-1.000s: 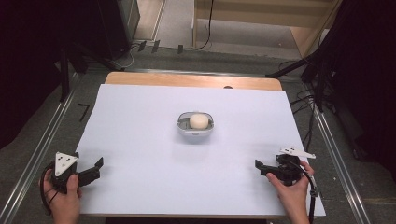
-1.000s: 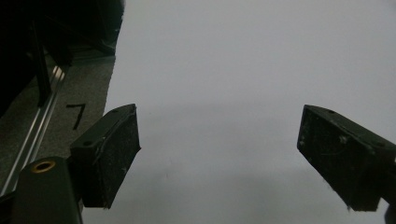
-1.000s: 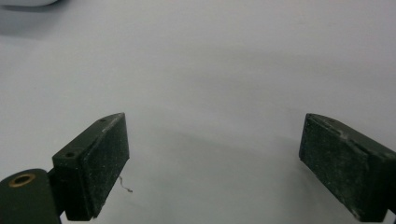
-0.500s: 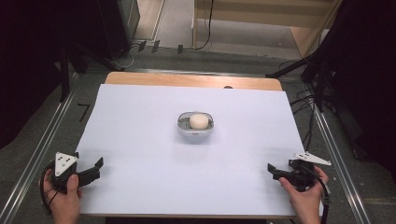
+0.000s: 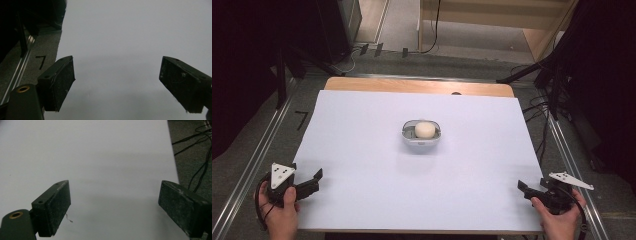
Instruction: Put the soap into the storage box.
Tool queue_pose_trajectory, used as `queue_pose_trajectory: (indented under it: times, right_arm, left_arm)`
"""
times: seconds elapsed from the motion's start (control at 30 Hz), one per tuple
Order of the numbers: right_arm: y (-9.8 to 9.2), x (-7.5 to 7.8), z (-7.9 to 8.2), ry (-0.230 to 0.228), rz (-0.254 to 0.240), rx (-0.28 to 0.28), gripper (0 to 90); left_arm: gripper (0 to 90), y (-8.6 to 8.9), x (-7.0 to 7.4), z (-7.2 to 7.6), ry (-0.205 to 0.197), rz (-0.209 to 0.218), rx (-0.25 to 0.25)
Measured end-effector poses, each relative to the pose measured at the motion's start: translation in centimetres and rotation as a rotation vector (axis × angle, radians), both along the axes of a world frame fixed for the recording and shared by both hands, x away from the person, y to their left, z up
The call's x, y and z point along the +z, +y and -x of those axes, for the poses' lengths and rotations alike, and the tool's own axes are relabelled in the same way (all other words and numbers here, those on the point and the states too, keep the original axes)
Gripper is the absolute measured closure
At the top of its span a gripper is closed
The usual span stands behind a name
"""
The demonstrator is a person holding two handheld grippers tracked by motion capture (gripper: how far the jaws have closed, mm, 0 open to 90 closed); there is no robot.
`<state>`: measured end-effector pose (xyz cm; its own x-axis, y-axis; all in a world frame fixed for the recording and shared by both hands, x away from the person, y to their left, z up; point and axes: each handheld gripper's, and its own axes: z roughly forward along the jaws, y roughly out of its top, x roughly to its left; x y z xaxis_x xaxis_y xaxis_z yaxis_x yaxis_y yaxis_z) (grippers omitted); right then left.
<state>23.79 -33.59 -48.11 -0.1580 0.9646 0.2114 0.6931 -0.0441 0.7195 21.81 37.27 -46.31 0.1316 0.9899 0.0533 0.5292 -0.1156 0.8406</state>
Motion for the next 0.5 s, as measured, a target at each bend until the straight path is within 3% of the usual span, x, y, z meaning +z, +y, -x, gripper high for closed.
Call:
queue_pose_trajectory:
  times: [0.17,0.37,0.5]
  right_arm:
    - [-1.0,0.0,0.1,-0.009,-0.012,-0.023,12.0]
    - [-1.7,-0.1,-0.1,-0.012,0.013,-0.051,12.0]
    - [-2.3,-0.3,-0.1,-0.033,-0.040,-0.058,12.6]
  left_arm:
    - [13.9,0.0,0.0,0.0,-0.001,0.001,-0.001]
    - [13.9,0.0,0.0,0.0,-0.001,0.004,0.001]
    - [13.9,0.0,0.0,0.0,0.000,0.004,0.002]
